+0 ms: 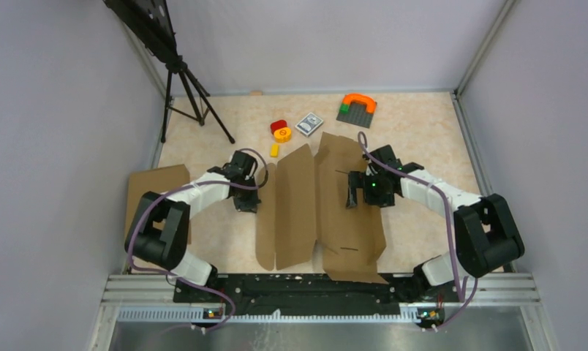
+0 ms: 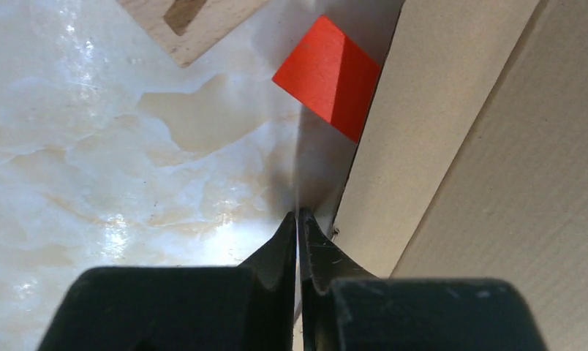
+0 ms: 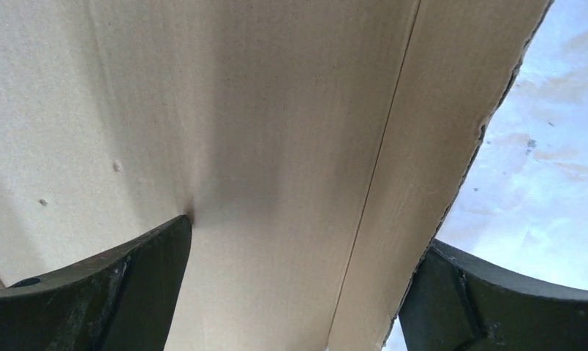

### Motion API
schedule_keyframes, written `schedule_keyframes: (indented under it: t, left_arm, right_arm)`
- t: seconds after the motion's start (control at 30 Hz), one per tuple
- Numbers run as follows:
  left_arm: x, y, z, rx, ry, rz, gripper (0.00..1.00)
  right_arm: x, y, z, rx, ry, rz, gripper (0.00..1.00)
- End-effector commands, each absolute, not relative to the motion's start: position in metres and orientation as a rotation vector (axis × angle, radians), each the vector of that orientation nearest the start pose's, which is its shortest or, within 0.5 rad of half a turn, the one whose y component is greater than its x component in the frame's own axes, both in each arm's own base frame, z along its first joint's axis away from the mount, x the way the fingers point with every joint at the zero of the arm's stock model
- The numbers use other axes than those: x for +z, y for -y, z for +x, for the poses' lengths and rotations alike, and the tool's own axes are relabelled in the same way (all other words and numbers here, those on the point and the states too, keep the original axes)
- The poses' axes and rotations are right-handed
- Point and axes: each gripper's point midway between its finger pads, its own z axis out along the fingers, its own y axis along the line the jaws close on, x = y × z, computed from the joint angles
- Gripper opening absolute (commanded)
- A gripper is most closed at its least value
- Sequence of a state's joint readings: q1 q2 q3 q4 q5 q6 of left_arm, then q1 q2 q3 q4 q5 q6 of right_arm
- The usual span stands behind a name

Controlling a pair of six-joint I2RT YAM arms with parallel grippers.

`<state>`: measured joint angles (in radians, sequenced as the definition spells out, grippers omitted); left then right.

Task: Fold the paper box

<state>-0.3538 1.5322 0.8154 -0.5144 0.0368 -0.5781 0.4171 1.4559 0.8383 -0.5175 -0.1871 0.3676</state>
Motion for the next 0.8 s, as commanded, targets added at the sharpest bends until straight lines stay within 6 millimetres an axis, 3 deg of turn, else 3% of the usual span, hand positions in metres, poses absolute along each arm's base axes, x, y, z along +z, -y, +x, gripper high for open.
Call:
schedule_keyframes:
  t: [0.0, 0.13, 0.37, 0.53, 0.77]
  left_arm:
    - [-0.004, 0.134, 0.241, -0.273, -2.898, -0.306, 0.03]
    - [0.0, 0.142, 0.243, -0.3, -2.888, -0.281, 0.03]
    - [0.0, 0.168, 0.246, -0.377, -2.909, -0.2, 0.05]
    - [-0.006, 0.174, 0.247, -0.369, -2.942, -0.159, 0.05]
    - [-0.013, 0.168, 0.247, -0.287, -2.98, -0.119, 0.08]
  right_arm:
    - [0.058, -0.152, 0.254, 0.367, -2.73, -0.094, 0.99]
    - [0.065, -0.144, 0.256, 0.308, -2.713, -0.082, 0.97]
    - [0.074, -0.147, 0.259, 0.333, -2.69, -0.087, 0.93]
    - [0.074, -0.14, 0.259, 0.295, -2.692, -0.074, 0.93]
    - [0.071, -0.14, 0.26, 0.306, -2.696, -0.067, 0.93]
